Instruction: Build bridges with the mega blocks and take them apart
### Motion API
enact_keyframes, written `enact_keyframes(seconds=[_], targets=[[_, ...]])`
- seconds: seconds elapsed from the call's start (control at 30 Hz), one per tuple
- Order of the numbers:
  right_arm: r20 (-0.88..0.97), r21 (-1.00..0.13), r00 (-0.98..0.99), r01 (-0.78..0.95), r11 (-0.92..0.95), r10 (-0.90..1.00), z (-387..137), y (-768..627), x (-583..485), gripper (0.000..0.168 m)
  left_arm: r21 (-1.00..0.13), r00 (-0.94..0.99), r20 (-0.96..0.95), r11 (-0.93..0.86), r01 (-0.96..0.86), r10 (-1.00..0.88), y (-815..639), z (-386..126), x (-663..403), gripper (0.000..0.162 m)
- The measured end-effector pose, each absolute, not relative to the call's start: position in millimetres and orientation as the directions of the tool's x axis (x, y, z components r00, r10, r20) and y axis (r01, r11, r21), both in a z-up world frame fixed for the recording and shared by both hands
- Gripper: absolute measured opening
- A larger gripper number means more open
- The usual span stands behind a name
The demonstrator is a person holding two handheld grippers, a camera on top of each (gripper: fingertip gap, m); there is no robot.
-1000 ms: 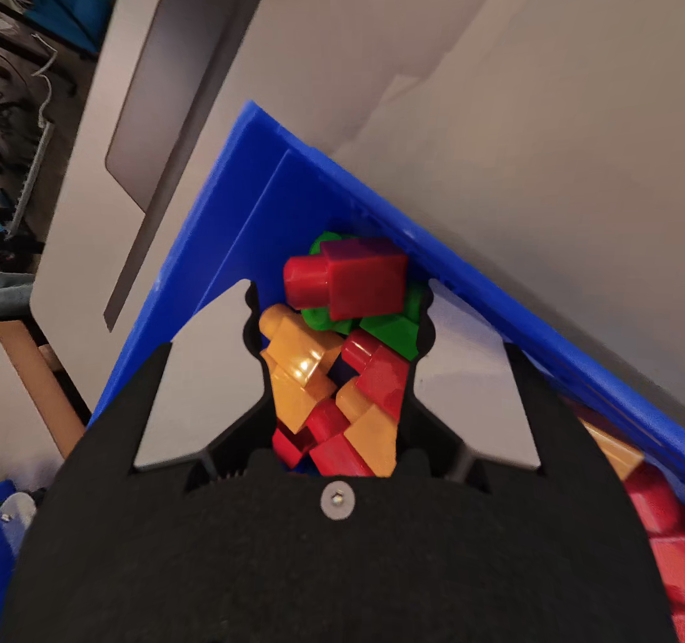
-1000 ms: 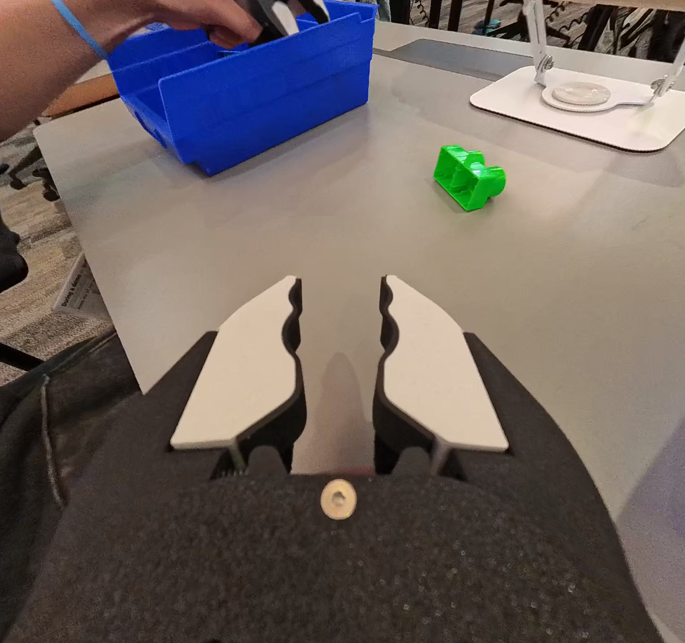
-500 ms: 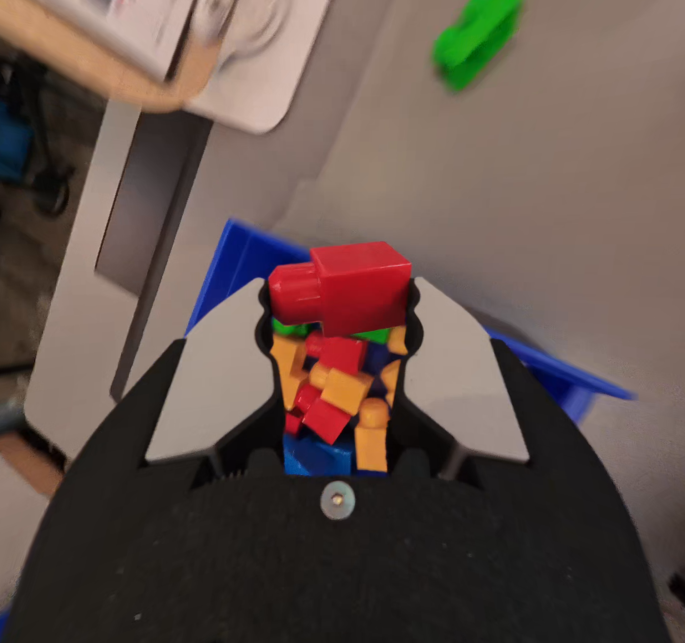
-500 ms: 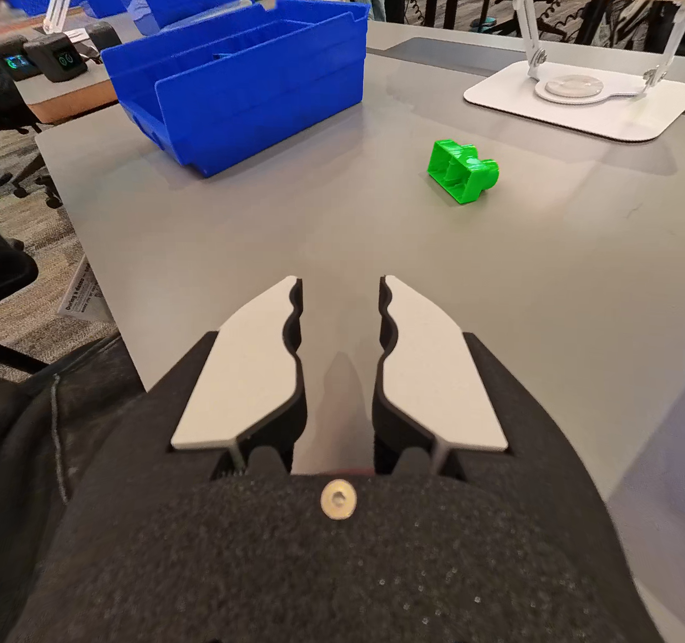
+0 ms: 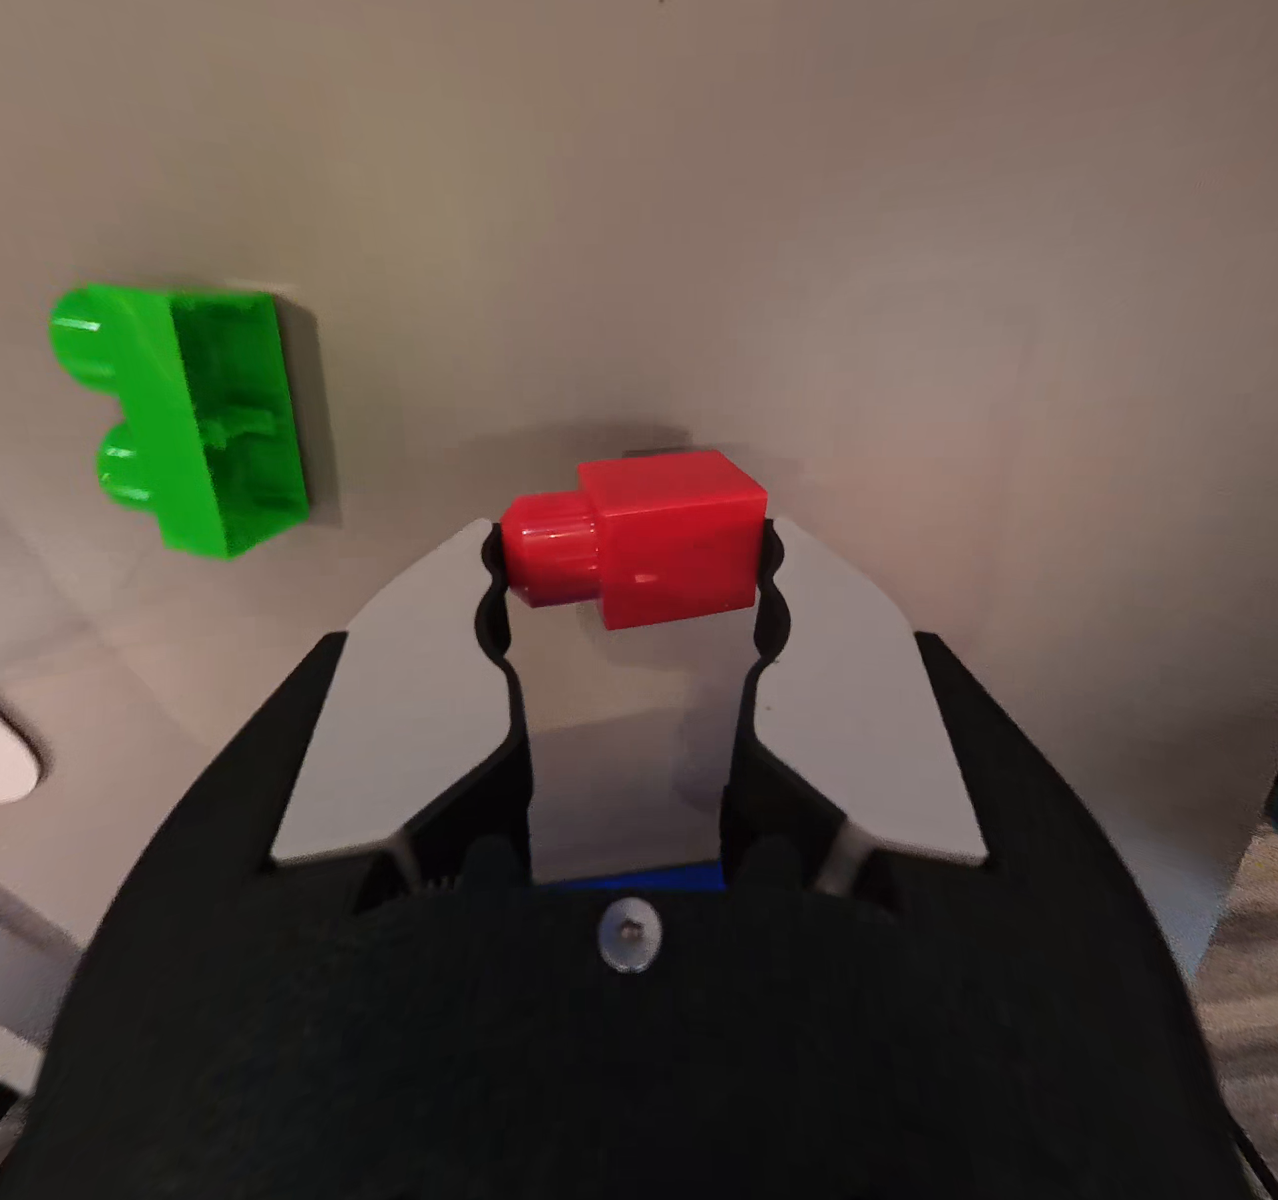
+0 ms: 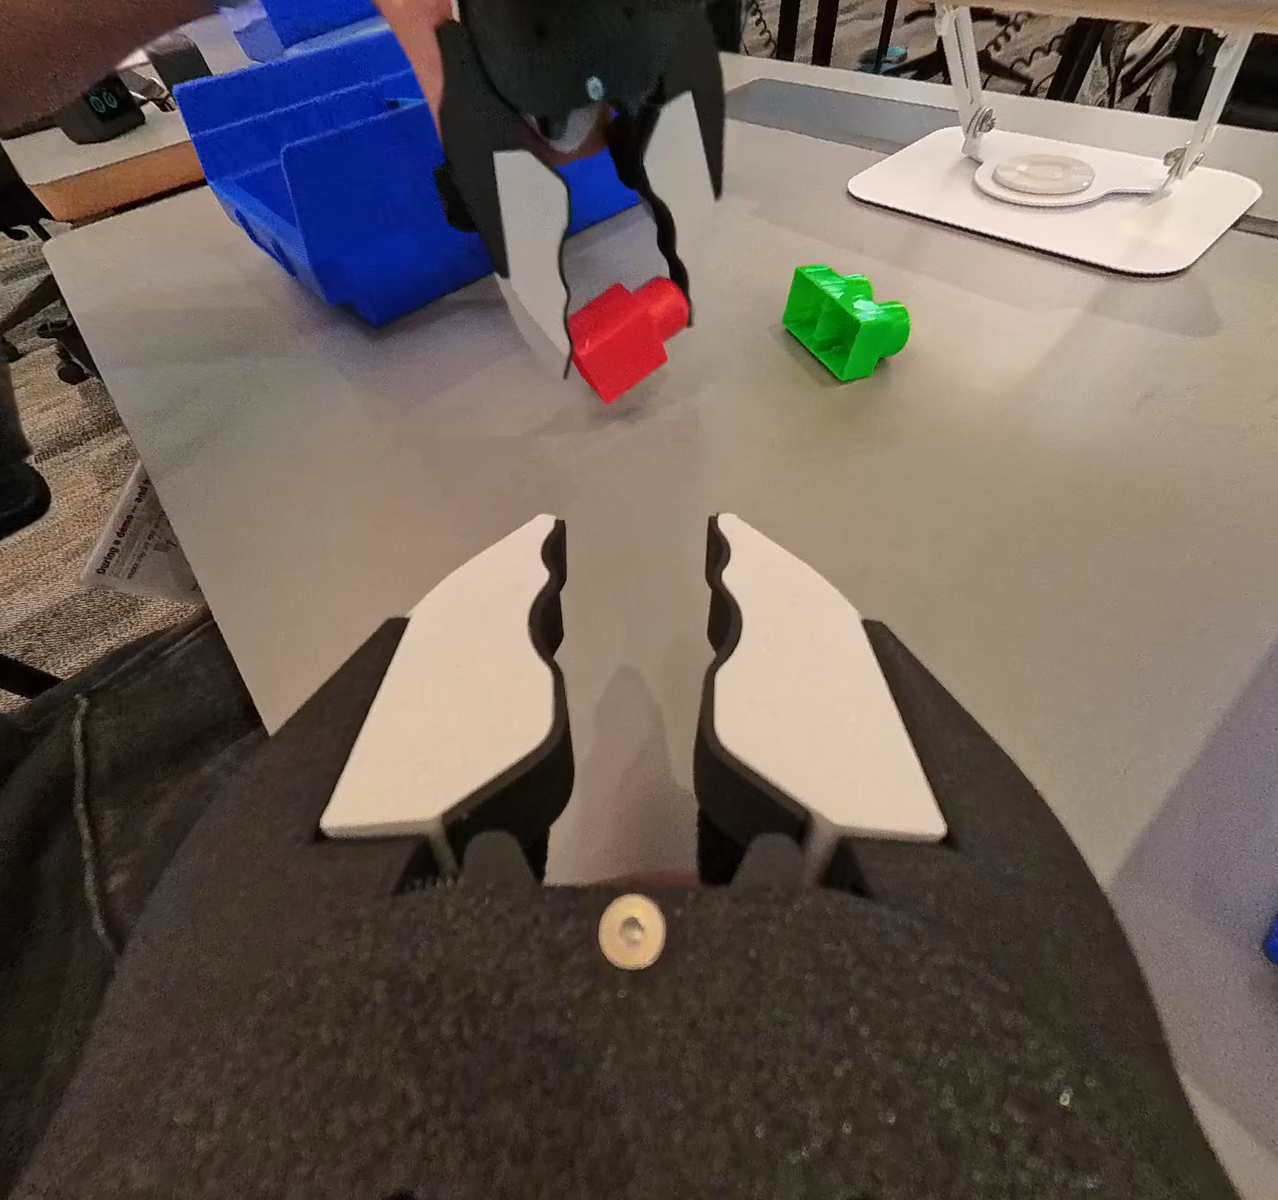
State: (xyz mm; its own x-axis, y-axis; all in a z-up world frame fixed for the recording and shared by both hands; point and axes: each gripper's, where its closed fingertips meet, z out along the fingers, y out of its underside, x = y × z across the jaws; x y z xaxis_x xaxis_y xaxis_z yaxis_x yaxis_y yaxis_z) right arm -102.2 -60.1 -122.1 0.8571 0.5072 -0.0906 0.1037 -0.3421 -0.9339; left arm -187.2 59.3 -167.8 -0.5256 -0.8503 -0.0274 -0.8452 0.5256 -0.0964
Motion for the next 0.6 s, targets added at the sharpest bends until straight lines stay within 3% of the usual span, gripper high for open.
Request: enact_keyframes(seconds=[0.23,0.33,0.4,0.47,0.6], targets=[[-0.100,-0.932,0.854,0.099,-0.348,0.510,-123.0,-61.4,-101.1,0.038,-0.079,-0.526,0.069,0.521,-0.850,-0.848,50.4,-186.5,-174.0,0.070],[-0.109,-0.932,0.852,0.092,-0.351,0.512,-122.6,-61.5,-100.7,0.038,-0.080,-0.507,0.046,0.502,-0.861,-0.861,54.2,-171.9,-179.5,0.087],[-0.118,-0.931,0.847,0.087,-0.354,0.519,-122.9,-62.2,-101.6,0.038,-0.162,-0.466,0.002,0.460,-0.873,-0.885,56.4,-138.6,-185.1,0.086],[-0.118,-0.930,0.846,0.089,-0.356,0.520,-123.8,-62.6,-101.4,0.038,-0.316,-0.401,-0.057,0.398,-0.861,-0.914,56.6,-89.8,-195.7,0.086],[-0.118,-0.928,0.843,0.094,-0.360,0.525,-125.6,-62.3,-102.3,0.038,-0.602,-0.111,-0.194,0.208,-0.771,-0.975,71.6,0.9,-251.2,0.085]])
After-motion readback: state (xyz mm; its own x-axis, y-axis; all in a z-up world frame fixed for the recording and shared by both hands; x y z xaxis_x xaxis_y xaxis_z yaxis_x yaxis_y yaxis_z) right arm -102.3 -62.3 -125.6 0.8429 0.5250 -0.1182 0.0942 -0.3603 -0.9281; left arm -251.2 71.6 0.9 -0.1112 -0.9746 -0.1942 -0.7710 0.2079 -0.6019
